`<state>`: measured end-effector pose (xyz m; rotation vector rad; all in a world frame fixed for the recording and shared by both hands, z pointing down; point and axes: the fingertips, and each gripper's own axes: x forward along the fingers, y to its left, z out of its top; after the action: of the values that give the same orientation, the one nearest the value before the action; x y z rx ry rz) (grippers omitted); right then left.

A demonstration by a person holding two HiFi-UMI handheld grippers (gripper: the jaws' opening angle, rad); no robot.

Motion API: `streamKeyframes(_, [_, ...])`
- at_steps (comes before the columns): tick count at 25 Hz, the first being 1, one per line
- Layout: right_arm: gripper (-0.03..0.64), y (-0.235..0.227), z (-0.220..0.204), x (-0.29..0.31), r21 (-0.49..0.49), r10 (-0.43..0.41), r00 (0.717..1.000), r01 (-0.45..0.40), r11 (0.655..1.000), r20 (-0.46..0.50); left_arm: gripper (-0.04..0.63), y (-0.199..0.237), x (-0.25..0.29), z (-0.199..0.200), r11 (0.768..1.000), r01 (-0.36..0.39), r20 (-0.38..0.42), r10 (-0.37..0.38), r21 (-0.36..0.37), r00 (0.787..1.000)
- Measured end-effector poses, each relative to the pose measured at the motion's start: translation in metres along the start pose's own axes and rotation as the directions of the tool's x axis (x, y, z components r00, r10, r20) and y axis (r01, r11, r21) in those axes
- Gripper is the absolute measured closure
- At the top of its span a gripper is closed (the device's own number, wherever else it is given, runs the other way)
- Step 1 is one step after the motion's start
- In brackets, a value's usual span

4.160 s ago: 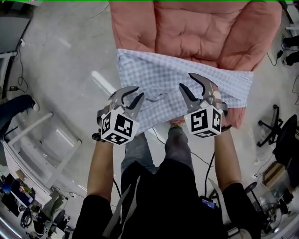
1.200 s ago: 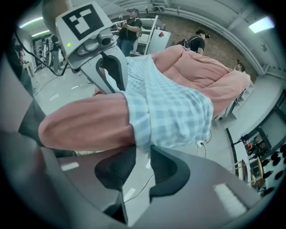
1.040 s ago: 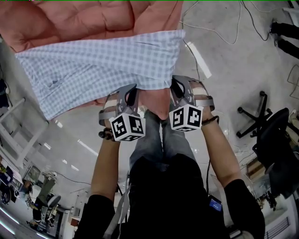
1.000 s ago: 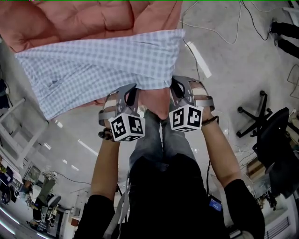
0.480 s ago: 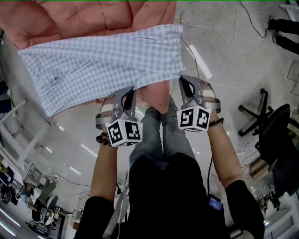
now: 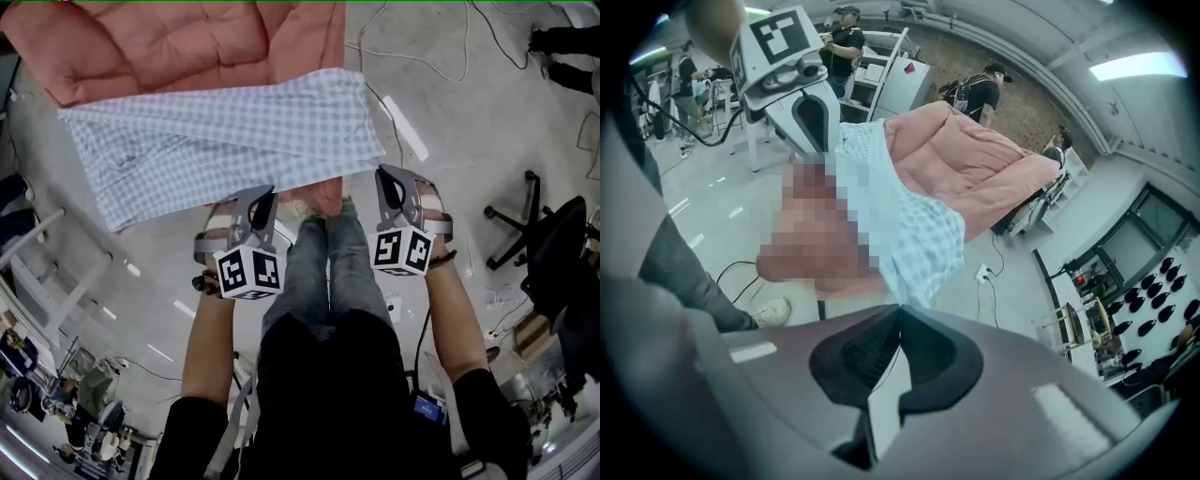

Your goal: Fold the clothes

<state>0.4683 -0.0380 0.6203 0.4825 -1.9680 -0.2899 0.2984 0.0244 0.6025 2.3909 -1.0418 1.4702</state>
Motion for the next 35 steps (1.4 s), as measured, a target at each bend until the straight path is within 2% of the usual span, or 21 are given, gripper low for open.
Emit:
streamKeyframes(6, [0.612,0.033,-0.012,-0.011,0.022,0.024,0.999,-0.023,0.999,-0.031,0.586,-0.031,-0.009,-0.012,0.996,0.080,-0.005,-0.080,0.031,0.997])
streamKeyframes(11, [0.612,0.052,-0.015,-0.010,0.038,0.033,0.998,-0.032,0.999,-0.045,0.586,-0.042,-0.008,-0.023,0.996,0.093,-0.006,-0.092,0.007,0.996])
streamKeyframes(14, [0.612,0.052,-0.023,-0.008,0.052,0.033,0.998,-0.030,0.998,-0.062,0.586,-0.039,-0.001,-0.020,0.996,0.092,0.008,-0.092,-0.002,0.996])
streamKeyframes(17, [0.612,0.048,-0.032,-0.016,0.069,0.014,0.997,-0.008,0.998,-0.082,0.586,-0.039,-0.001,-0.011,0.995,0.097,0.036,-0.098,0.021,0.995])
streamKeyframes(23, [0.612,0.046,-0.043,-0.032,0.069,0.003,0.993,0.006,0.998,-0.119,0.586,-0.056,-0.014,0.005,0.986,0.157,0.075,-0.162,0.062,0.984])
streamKeyframes(30, [0.612,0.058,-0.053,-0.017,0.095,0.035,0.991,-0.023,0.995,-0.130,0.584,-0.071,-0.001,-0.007,0.979,0.203,0.037,-0.204,0.032,0.978])
streamKeyframes(34, [0.608,0.076,-0.052,-0.005,0.092,0.085,0.989,-0.074,0.993,-0.123,0.518,-0.073,0.005,-0.009,0.970,0.245,0.029,-0.245,0.007,0.969])
streamKeyframes(35, [0.580,0.081,-0.053,-0.004,0.094,0.106,0.987,-0.095,0.991,-0.123,0.504,-0.074,0.005,-0.008,0.967,0.253,0.033,-0.253,-0.003,0.967])
